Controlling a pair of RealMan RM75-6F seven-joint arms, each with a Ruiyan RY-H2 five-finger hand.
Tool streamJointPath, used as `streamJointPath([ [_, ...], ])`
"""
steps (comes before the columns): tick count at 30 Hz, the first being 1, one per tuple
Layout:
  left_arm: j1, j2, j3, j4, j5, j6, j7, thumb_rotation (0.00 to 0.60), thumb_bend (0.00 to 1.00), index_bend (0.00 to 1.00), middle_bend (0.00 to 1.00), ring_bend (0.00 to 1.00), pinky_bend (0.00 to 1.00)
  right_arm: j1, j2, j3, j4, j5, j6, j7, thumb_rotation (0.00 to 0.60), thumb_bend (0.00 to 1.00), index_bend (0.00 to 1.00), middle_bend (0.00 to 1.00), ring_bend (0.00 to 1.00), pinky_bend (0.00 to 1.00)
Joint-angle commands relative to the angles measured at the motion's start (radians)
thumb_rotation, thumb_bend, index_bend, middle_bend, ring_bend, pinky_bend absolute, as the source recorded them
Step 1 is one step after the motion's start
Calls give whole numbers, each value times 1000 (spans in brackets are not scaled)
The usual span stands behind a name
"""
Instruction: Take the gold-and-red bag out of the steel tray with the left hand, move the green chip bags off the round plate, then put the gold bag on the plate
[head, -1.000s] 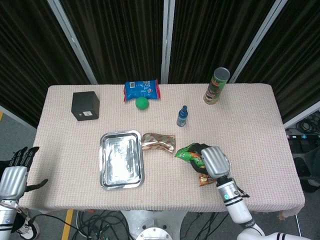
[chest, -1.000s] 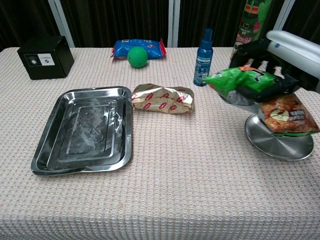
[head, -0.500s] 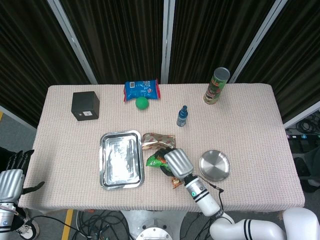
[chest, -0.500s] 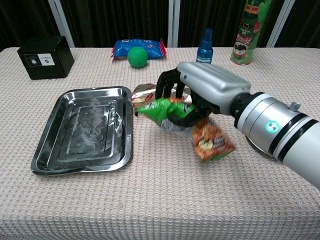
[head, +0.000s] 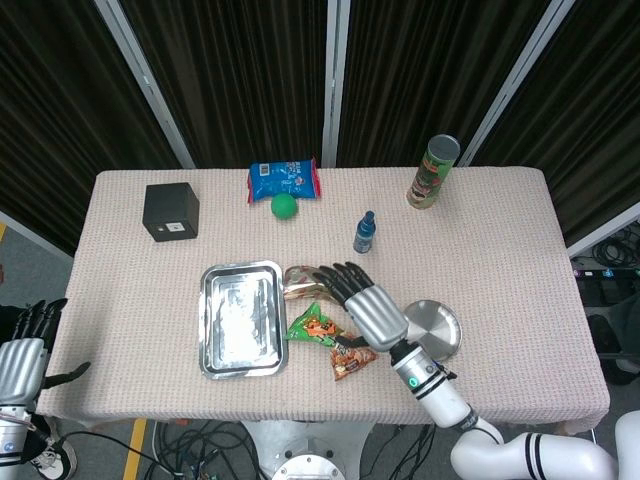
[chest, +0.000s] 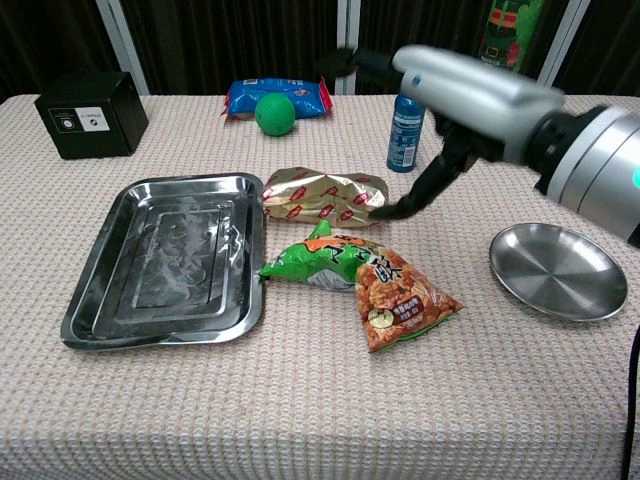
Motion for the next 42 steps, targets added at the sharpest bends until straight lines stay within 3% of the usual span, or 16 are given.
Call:
streamJointPath([
  [1, -1, -1, 0, -3, 5, -2, 4, 600, 21, 76, 97, 0, 72, 52, 14, 70, 57, 98, -72, -11, 600, 0, 0, 62, 0, 45],
  [9, 5, 3, -6, -1, 6, -2, 1, 600, 21, 76, 97, 0, 72, 248, -137, 121, 331, 352, -254, -148, 600, 0, 0, 57, 0, 45],
  [18, 11, 1, -8, 25, 4, -13, -43, 600, 21, 76, 97, 0, 72, 341, -269, 103, 512, 439, -298, -163, 600, 0, 11, 153, 37, 116],
  [20, 12, -2, -7, 32, 3, -17, -48, 600, 21, 76, 97, 0, 71, 347, -287, 96, 535, 451, -294, -167, 600, 0, 52, 191, 78, 159],
  [23, 12, -7, -7, 41, 5, -22, -55, 600, 21, 77, 97, 0, 72, 356, -317, 95, 574, 479, -286, -171, 600, 24, 197, 282, 170, 284],
  [27, 14, -11, -10, 51, 4, -22, -62, 600, 21, 77, 97, 0, 72, 358, -342, 96, 614, 474, -263, -149, 600, 100, 419, 445, 353, 525],
  [30, 15, -9, -12, 52, 5, -19, -64, 600, 22, 78, 97, 0, 71, 353, -351, 93, 631, 456, -235, -135, 600, 165, 576, 559, 484, 665],
  [33, 15, -10, -13, 52, 6, -21, -63, 600, 24, 78, 97, 0, 72, 344, -347, 95, 629, 438, -218, -108, 600, 257, 656, 616, 551, 748],
  [38, 14, -13, -11, 53, 10, -25, -59, 600, 25, 78, 97, 0, 72, 315, -267, 109, 547, 384, -180, -50, 600, 321, 676, 629, 568, 771],
  [42, 12, -12, -15, 44, 15, -19, -53, 600, 25, 79, 97, 0, 71, 242, -123, 86, 351, 271, -76, -16, 600, 319, 677, 629, 568, 771],
])
